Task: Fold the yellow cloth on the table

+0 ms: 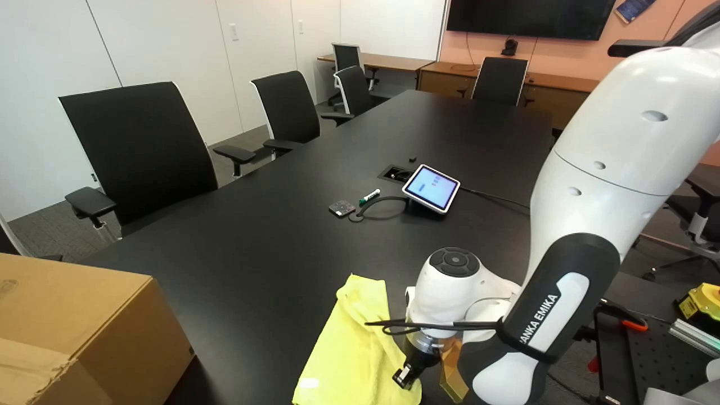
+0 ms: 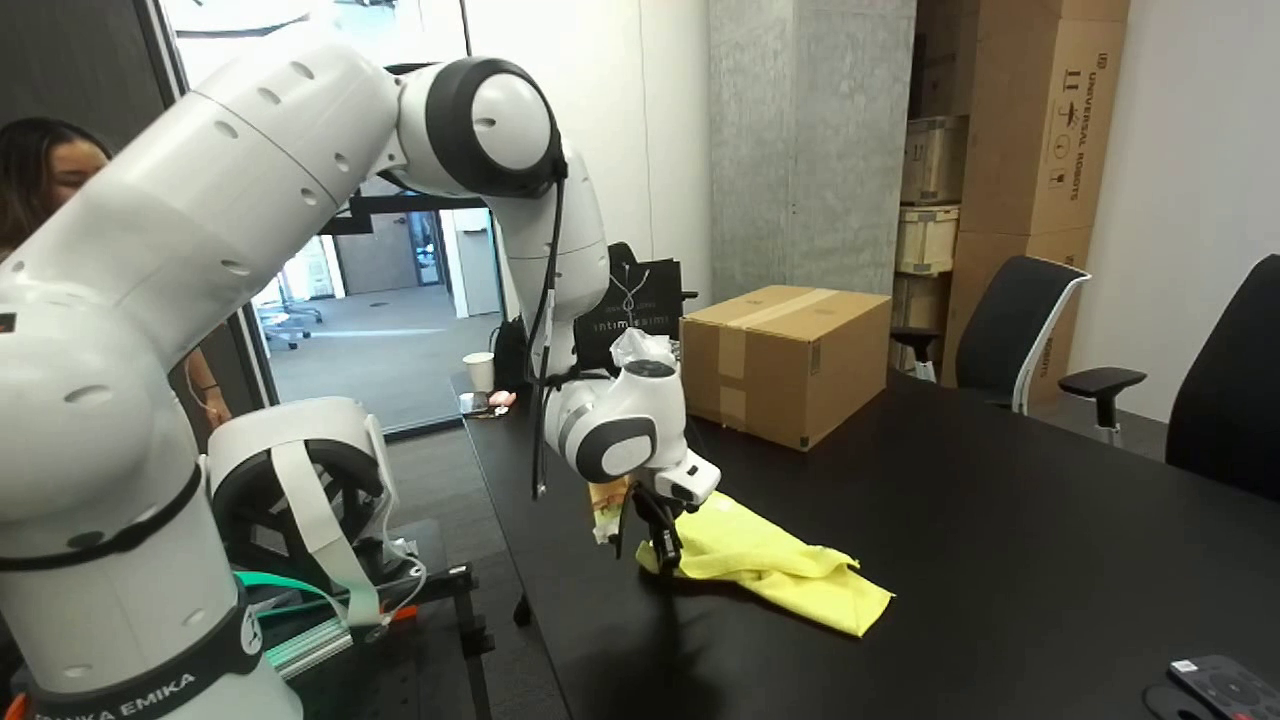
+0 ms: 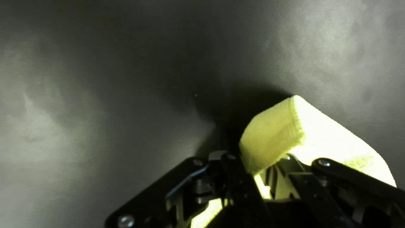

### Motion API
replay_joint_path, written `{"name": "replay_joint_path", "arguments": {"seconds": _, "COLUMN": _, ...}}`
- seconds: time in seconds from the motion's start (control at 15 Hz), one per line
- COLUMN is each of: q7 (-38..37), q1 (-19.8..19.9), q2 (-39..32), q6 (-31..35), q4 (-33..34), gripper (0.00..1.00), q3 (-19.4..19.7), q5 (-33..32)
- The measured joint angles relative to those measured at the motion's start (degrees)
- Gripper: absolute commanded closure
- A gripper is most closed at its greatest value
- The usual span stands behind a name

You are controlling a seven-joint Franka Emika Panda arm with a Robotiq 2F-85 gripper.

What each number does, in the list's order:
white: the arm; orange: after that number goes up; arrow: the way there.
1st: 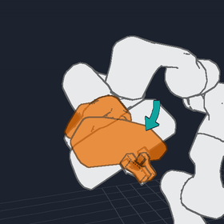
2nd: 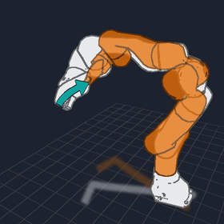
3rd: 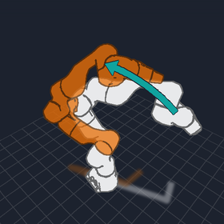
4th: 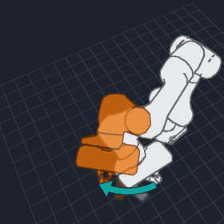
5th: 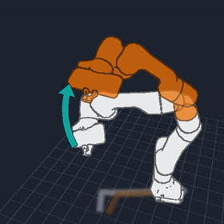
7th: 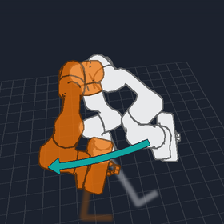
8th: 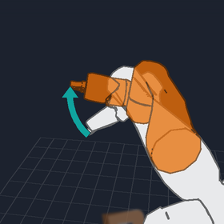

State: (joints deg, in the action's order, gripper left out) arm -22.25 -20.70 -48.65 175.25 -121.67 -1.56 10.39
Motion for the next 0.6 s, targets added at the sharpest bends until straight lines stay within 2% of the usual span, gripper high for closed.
{"name": "replay_joint_path", "arguments": {"seconds": 0.6, "q7": -3.25, "q1": -13.22, "q2": 3.71, "q6": -0.54, "q4": 1.32, "gripper": 0.99, "q3": 8.89, "q5": -0.1}}
